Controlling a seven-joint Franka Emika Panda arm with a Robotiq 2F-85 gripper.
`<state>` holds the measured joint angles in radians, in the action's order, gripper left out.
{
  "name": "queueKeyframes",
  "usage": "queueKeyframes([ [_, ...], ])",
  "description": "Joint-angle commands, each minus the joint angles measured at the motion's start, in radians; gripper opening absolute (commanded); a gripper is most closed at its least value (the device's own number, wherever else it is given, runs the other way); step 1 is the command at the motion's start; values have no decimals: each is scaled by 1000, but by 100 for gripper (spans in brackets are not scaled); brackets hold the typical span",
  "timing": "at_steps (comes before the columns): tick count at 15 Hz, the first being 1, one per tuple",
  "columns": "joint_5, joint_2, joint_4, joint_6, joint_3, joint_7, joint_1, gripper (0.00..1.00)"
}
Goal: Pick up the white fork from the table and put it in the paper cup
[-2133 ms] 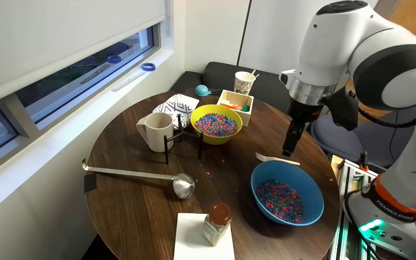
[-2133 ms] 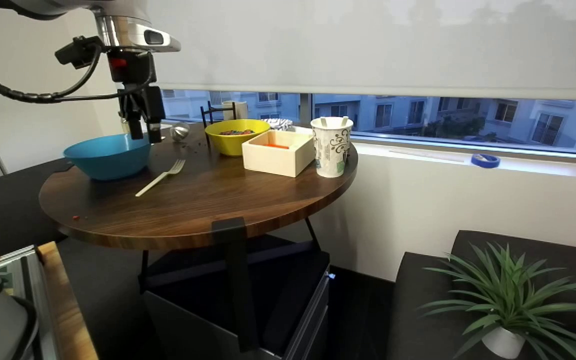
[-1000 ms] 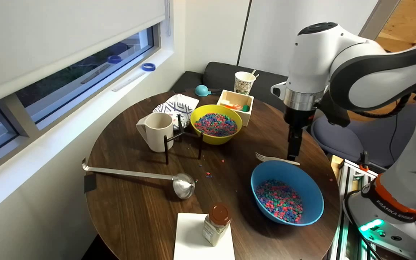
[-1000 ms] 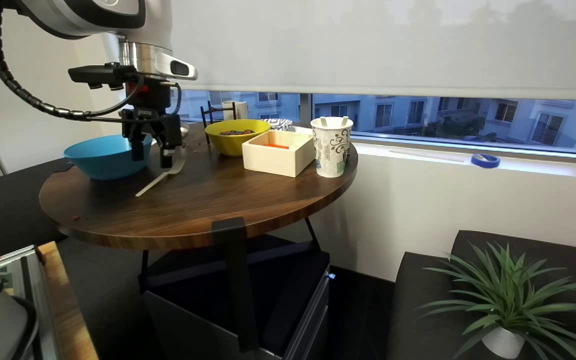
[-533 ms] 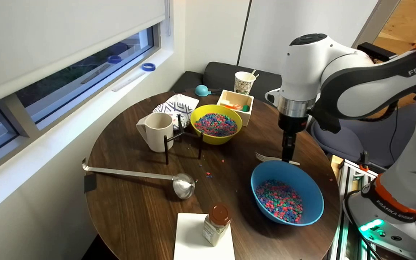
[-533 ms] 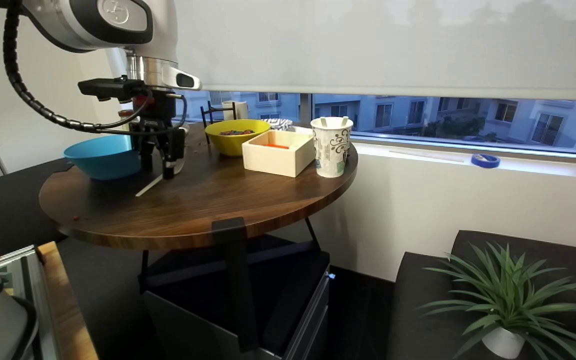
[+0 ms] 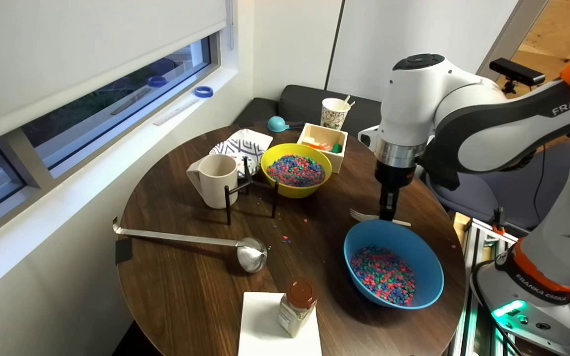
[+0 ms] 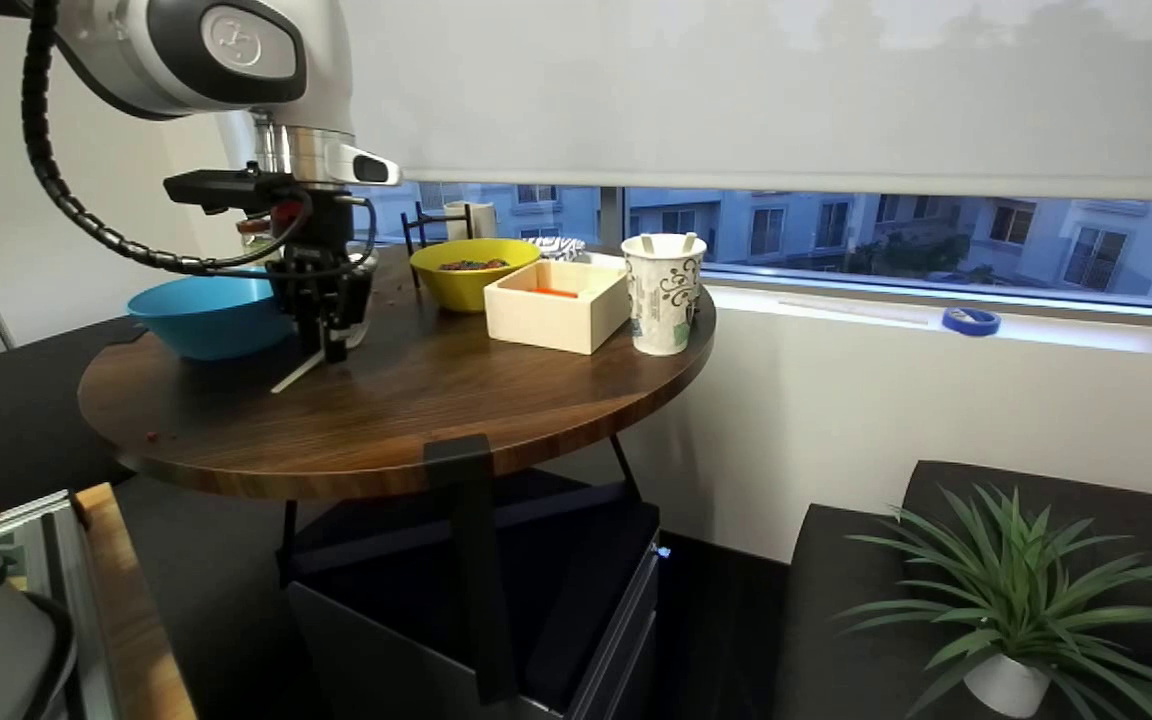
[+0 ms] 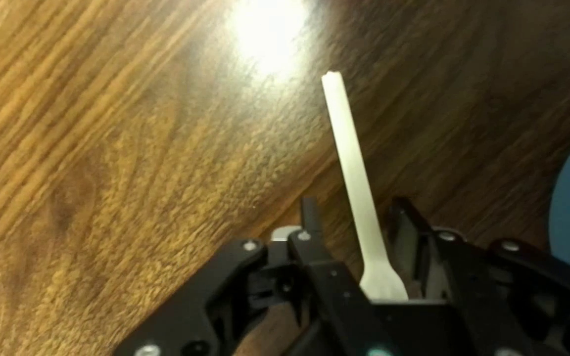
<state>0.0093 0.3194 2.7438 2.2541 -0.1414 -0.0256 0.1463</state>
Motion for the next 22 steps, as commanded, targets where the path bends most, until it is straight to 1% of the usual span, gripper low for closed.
queueKeyframes([
  [1,-22,-10,-2,21,-17,25,8,12],
  [2,-23,-6,1,22,-20,24,9,4],
  [3,-27,1,7,25,-23,26,8,0],
  [4,-28,3,9,25,-24,24,8,0],
  [5,-33,5,11,26,-24,26,6,3],
  [7,-42,22,15,26,-21,36,-2,3],
  [9,-55,64,15,7,-17,59,-14,3],
  [15,-188,243,23,-8,-17,184,-100,3],
  [18,-259,301,13,10,-15,246,-169,3],
  [20,-243,320,10,18,10,246,-185,3],
  [21,-232,289,-6,-2,-1,221,-167,13],
  [22,-232,302,-7,-3,6,221,-177,13],
])
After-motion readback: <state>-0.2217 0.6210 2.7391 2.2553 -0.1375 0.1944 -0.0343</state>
